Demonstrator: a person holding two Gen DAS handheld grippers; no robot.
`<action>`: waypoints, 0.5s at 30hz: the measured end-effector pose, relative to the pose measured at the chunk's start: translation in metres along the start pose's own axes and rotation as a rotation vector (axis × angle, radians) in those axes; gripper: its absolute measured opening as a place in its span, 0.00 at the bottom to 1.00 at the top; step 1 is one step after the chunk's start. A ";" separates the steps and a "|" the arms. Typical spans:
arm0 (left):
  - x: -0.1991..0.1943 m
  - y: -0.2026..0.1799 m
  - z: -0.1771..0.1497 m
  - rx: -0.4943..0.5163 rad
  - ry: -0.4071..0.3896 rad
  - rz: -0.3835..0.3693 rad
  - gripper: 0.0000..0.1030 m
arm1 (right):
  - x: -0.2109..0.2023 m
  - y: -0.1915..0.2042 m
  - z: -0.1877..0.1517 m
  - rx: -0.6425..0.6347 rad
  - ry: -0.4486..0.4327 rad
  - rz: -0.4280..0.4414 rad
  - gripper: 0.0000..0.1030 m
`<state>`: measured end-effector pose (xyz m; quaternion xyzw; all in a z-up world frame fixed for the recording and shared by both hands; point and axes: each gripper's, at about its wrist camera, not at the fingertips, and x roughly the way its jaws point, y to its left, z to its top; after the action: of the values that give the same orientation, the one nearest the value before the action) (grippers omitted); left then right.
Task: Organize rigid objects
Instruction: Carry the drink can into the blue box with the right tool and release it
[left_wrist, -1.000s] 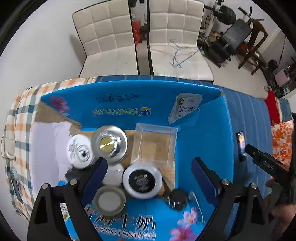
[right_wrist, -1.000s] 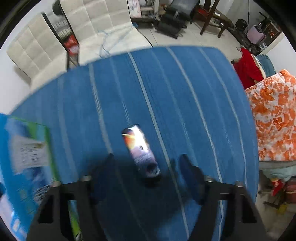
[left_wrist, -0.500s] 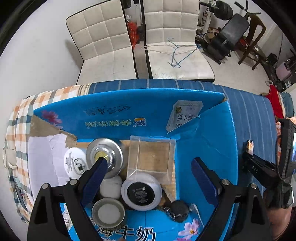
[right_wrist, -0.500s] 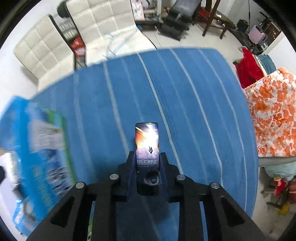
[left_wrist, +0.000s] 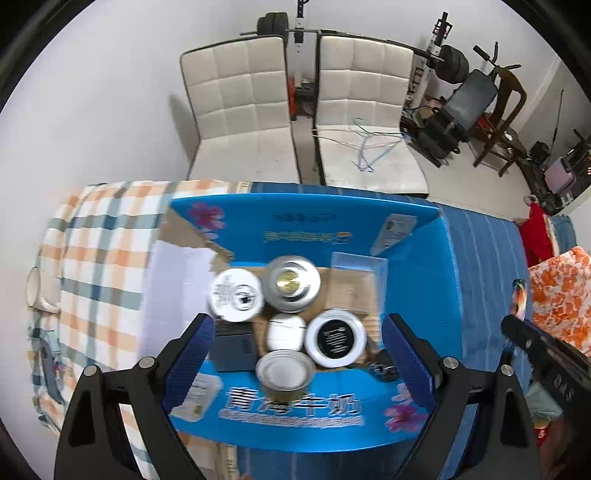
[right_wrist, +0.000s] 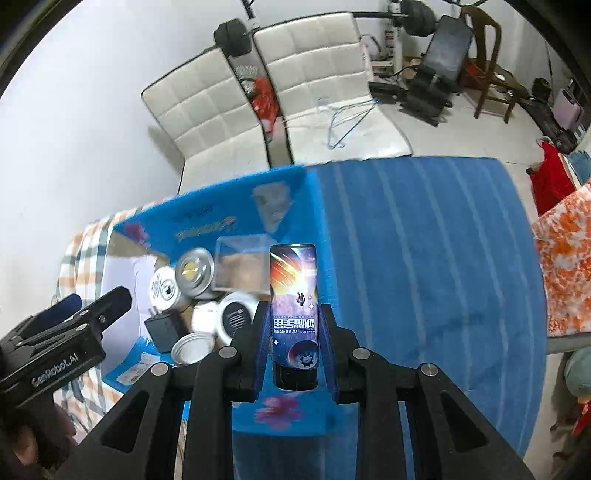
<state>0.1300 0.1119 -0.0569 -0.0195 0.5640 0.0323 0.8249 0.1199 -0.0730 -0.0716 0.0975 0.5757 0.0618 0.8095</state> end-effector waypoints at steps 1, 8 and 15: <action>0.001 0.003 0.000 0.002 0.000 0.009 0.90 | 0.010 0.008 -0.002 -0.004 0.015 -0.004 0.26; 0.029 0.025 -0.002 0.024 0.029 0.053 0.90 | 0.073 0.025 -0.003 0.012 0.101 -0.099 0.26; 0.065 0.041 -0.002 0.008 0.089 0.038 0.90 | 0.105 0.025 -0.002 0.009 0.140 -0.180 0.26</action>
<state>0.1484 0.1548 -0.1184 -0.0070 0.6007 0.0447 0.7982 0.1531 -0.0261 -0.1631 0.0446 0.6376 -0.0073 0.7690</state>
